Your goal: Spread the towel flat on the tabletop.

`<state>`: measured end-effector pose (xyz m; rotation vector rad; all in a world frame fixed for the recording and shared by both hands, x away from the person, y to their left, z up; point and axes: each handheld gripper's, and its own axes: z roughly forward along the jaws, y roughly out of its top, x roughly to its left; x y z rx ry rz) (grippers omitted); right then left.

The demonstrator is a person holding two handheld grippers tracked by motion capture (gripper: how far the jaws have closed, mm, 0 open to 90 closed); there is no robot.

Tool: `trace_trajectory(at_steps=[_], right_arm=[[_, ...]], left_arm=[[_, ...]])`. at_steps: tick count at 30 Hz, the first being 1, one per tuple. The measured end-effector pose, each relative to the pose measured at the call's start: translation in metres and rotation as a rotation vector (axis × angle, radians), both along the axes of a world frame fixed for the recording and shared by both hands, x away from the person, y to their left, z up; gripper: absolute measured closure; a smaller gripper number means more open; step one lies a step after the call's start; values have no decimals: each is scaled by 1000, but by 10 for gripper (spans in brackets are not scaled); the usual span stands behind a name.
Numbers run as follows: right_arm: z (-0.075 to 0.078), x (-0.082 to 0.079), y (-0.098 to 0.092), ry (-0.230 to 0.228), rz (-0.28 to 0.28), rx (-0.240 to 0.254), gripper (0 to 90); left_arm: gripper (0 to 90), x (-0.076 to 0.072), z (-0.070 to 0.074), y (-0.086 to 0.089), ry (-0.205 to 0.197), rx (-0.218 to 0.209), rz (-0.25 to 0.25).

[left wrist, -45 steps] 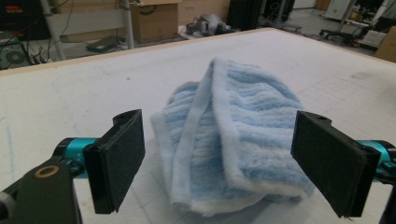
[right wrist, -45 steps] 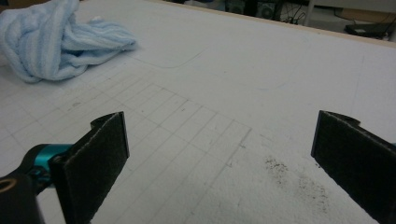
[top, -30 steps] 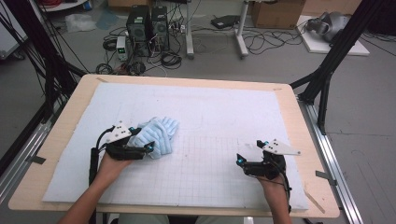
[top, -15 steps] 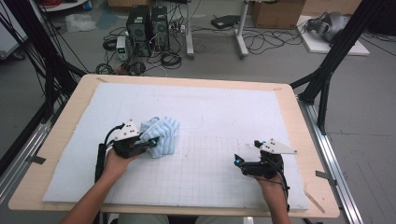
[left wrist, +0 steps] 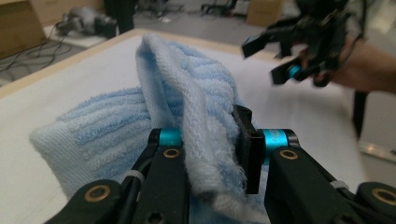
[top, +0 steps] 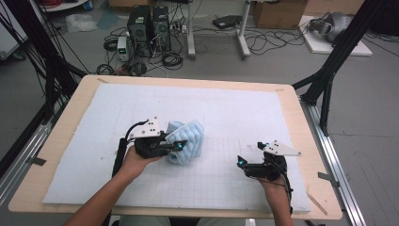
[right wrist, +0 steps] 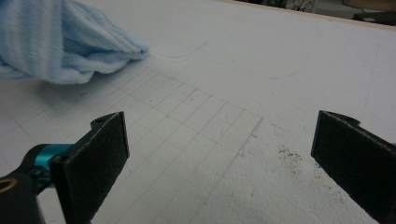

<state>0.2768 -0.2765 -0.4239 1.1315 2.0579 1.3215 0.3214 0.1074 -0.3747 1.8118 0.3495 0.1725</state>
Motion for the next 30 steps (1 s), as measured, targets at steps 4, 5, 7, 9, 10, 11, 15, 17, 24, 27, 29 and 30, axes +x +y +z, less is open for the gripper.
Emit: trace_trajectory(at_steps=[4,5,7,9,10,11,15,17,24,27,29,30], right_arm=[[0,0,0,0,1,1,32],[0,0,0,4,2,3,32],[0,-1,1,6,2,3,32],[0,0,1,2,5,2,32],[-1,-1,1,7,5,4,32],[-1,-1,2,10,4,4,32],[-1,0,4,17,7,1,32],[-2,2,5,14,14,-4,32],[-4,5,12,22,30,-17,32],[-5,7,16,27,40,-23,42],[-5,8,18,32,46,-25,42],[-5,9,19,27,47,-27,42]], left_arm=[[779,1,8,-3,-9,-32,-13],[779,5,9,0,-3,-35,9],[777,11,7,7,5,-25,43],[774,17,5,16,13,-28,84],[773,20,4,20,18,-34,109],[771,20,4,20,18,-34,109],[767,36,-2,46,25,-23,235],[761,42,-6,55,35,-6,287],[743,54,-22,85,64,52,463],[687,56,-28,94,71,59,511],[558,57,-29,98,95,56,551],[481,57,-29,100,104,44,567]])
